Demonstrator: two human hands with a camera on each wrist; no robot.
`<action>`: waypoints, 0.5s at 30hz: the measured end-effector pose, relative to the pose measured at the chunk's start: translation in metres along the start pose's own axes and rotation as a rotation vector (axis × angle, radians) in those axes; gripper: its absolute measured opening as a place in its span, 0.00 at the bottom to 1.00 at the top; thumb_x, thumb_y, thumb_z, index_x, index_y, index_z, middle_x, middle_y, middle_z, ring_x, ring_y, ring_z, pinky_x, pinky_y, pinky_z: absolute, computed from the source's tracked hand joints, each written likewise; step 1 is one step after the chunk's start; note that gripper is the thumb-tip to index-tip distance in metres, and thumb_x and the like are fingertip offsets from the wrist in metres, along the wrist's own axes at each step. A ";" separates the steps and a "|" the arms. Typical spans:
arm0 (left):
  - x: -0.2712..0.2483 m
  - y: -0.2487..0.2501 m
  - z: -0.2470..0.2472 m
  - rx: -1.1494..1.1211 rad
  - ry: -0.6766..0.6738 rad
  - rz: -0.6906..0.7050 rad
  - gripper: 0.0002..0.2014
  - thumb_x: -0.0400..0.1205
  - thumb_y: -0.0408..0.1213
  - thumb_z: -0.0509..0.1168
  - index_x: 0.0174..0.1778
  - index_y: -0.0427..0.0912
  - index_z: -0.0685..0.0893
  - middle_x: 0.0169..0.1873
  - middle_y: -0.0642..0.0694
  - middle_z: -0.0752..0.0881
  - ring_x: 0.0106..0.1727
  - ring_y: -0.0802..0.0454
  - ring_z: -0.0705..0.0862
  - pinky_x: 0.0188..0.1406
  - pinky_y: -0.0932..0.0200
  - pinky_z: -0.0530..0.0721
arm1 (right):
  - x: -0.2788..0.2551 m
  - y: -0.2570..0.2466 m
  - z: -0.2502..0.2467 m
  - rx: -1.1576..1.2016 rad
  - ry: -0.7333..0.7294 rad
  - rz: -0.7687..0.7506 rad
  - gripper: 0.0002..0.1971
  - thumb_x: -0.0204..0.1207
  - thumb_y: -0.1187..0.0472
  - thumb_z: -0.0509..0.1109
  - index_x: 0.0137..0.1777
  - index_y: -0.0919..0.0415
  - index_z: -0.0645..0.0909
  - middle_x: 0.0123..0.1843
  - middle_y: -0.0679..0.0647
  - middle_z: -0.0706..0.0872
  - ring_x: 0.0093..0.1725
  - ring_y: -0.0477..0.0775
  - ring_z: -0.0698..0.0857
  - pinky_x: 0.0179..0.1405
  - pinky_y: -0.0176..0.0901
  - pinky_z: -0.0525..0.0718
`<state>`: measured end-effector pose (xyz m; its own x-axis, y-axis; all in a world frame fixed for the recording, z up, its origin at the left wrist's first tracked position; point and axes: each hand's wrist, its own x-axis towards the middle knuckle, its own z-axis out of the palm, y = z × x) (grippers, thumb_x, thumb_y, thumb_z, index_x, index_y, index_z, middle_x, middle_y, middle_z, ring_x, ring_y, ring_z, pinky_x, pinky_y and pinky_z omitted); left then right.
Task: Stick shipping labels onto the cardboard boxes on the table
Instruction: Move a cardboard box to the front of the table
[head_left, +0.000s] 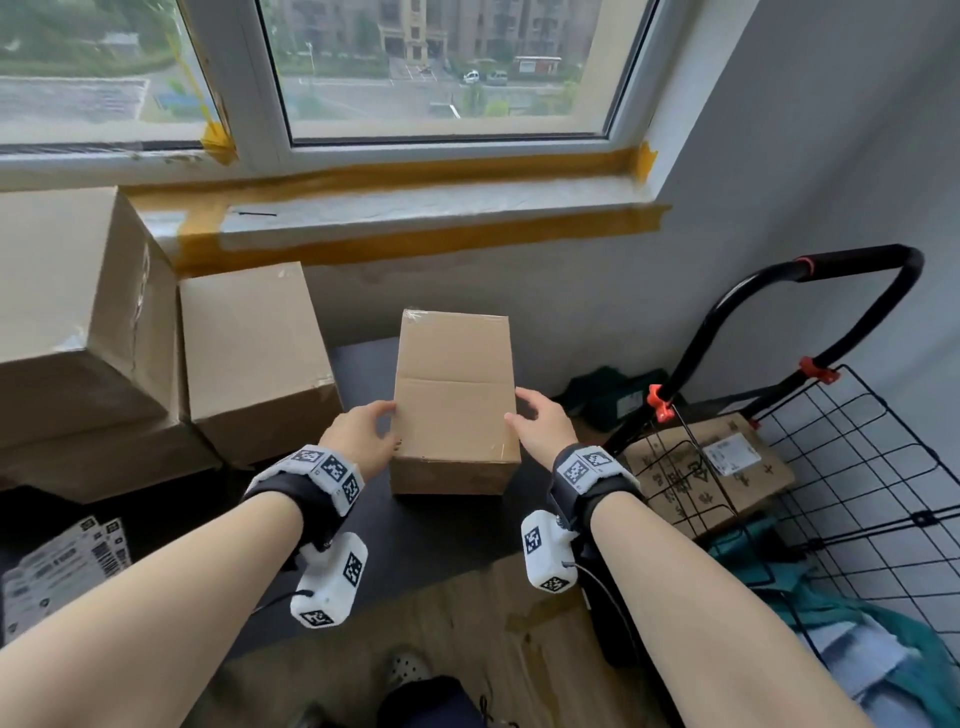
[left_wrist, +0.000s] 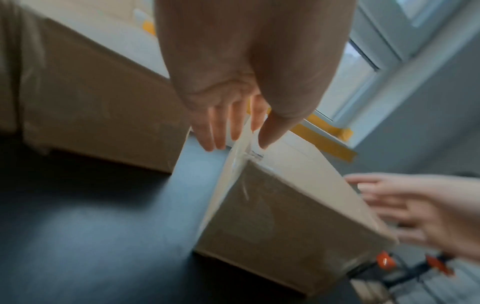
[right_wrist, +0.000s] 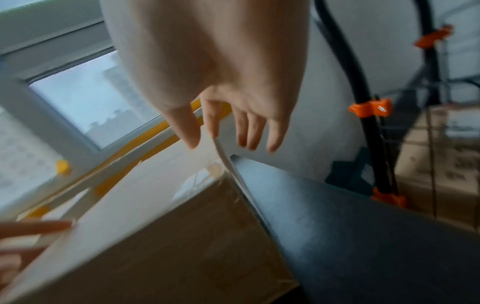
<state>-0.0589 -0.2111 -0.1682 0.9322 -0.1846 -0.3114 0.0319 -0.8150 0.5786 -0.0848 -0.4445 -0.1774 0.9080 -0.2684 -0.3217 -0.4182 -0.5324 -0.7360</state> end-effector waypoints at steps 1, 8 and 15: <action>-0.006 0.000 -0.006 0.137 0.008 0.022 0.23 0.80 0.38 0.61 0.73 0.48 0.72 0.66 0.41 0.82 0.64 0.41 0.81 0.61 0.51 0.80 | -0.003 -0.005 0.002 -0.111 0.035 -0.024 0.22 0.79 0.57 0.64 0.74 0.53 0.72 0.74 0.56 0.75 0.72 0.58 0.75 0.71 0.49 0.73; -0.041 -0.041 -0.042 0.479 0.113 0.172 0.17 0.83 0.43 0.54 0.66 0.45 0.75 0.66 0.47 0.78 0.67 0.45 0.76 0.57 0.47 0.81 | -0.030 -0.066 0.039 -0.543 -0.033 -0.318 0.20 0.83 0.55 0.57 0.73 0.55 0.73 0.75 0.55 0.73 0.74 0.57 0.72 0.73 0.50 0.68; -0.087 -0.113 -0.078 0.560 0.163 0.010 0.15 0.84 0.41 0.53 0.64 0.43 0.75 0.61 0.45 0.80 0.65 0.44 0.76 0.55 0.48 0.78 | -0.054 -0.125 0.131 -0.728 -0.209 -0.603 0.18 0.84 0.56 0.57 0.71 0.59 0.74 0.70 0.57 0.76 0.69 0.60 0.76 0.68 0.50 0.72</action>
<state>-0.1156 -0.0604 -0.1479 0.9763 -0.1430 -0.1625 -0.1313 -0.9881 0.0806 -0.0779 -0.2582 -0.1457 0.9323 0.3233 -0.1623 0.2693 -0.9198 -0.2855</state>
